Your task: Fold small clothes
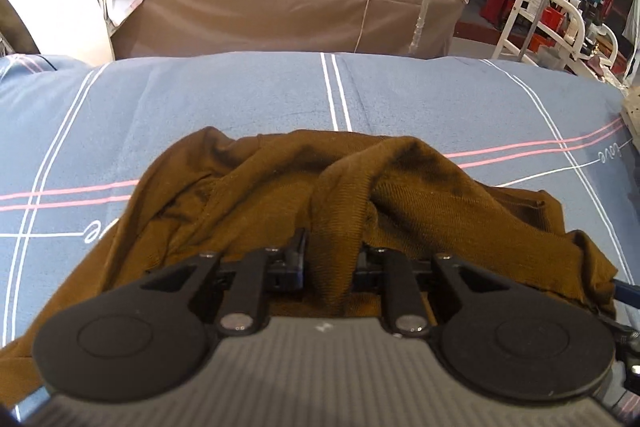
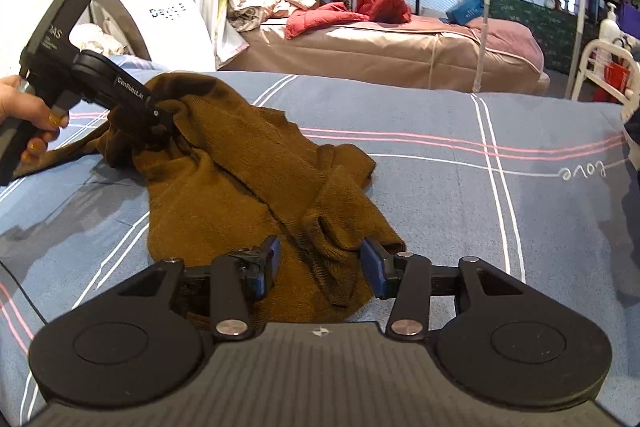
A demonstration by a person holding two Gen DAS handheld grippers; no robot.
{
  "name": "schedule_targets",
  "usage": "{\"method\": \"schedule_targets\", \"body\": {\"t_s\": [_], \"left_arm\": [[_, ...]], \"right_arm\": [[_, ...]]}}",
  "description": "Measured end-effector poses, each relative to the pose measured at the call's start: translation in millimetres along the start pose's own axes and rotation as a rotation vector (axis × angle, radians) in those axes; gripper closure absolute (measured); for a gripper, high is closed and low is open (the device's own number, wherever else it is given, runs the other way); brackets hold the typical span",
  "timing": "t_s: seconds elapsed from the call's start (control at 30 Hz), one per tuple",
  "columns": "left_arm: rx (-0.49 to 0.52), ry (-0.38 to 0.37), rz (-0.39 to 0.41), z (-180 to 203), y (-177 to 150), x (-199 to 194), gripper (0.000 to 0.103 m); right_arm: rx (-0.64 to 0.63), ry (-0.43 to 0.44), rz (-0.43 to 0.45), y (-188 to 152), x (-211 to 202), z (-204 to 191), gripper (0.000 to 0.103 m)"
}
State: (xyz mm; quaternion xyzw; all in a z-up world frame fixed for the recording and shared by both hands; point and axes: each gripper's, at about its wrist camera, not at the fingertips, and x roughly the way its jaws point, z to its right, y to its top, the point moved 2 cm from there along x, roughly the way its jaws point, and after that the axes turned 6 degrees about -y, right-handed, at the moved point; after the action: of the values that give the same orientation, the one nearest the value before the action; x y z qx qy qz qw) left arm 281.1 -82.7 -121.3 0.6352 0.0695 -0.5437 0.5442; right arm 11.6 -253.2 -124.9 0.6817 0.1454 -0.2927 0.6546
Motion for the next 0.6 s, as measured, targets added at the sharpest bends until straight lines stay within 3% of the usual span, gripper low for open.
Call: {"method": "schedule_targets", "body": {"t_s": [0.07,0.1,0.13,0.17,0.2,0.23,0.37,0.43,0.6], "left_arm": [[-0.019,-0.006,0.0,-1.8,-1.0,-1.0,0.085],[-0.024,-0.006,0.0,-2.8,-1.9,-1.7,0.085],[-0.028,-0.007,-0.001,-1.3,-2.2,-1.3,0.085],[-0.03,-0.008,-0.002,-1.5,-3.0,-2.2,0.085],[-0.034,-0.011,-0.001,-1.6,-4.3,-4.4,0.085],[-0.039,-0.016,0.0,-1.2,-6.2,-7.6,0.085],[-0.089,-0.07,0.016,-6.9,-22.7,-35.8,0.085],[-0.084,-0.081,0.015,-9.4,-38.8,-56.8,0.085],[-0.096,-0.069,0.001,-22.3,-88.2,-132.8,0.086]], "right_arm": [[-0.016,-0.02,-0.025,1.3,8.0,-2.3,0.031],[-0.007,-0.031,-0.036,1.5,11.6,-1.4,0.038],[0.009,-0.043,-0.044,1.7,14.3,0.5,0.054],[0.024,-0.052,-0.051,1.5,16.3,3.1,0.064],[0.035,-0.059,-0.062,1.2,17.4,4.5,0.083],[0.049,-0.059,-0.063,1.2,16.1,6.8,0.09],[0.141,-0.004,-0.016,2.4,-6.5,16.0,0.091],[0.227,0.101,-0.013,4.9,-21.5,23.9,0.091],[0.275,0.295,-0.072,4.2,-63.5,26.1,0.091]]}}
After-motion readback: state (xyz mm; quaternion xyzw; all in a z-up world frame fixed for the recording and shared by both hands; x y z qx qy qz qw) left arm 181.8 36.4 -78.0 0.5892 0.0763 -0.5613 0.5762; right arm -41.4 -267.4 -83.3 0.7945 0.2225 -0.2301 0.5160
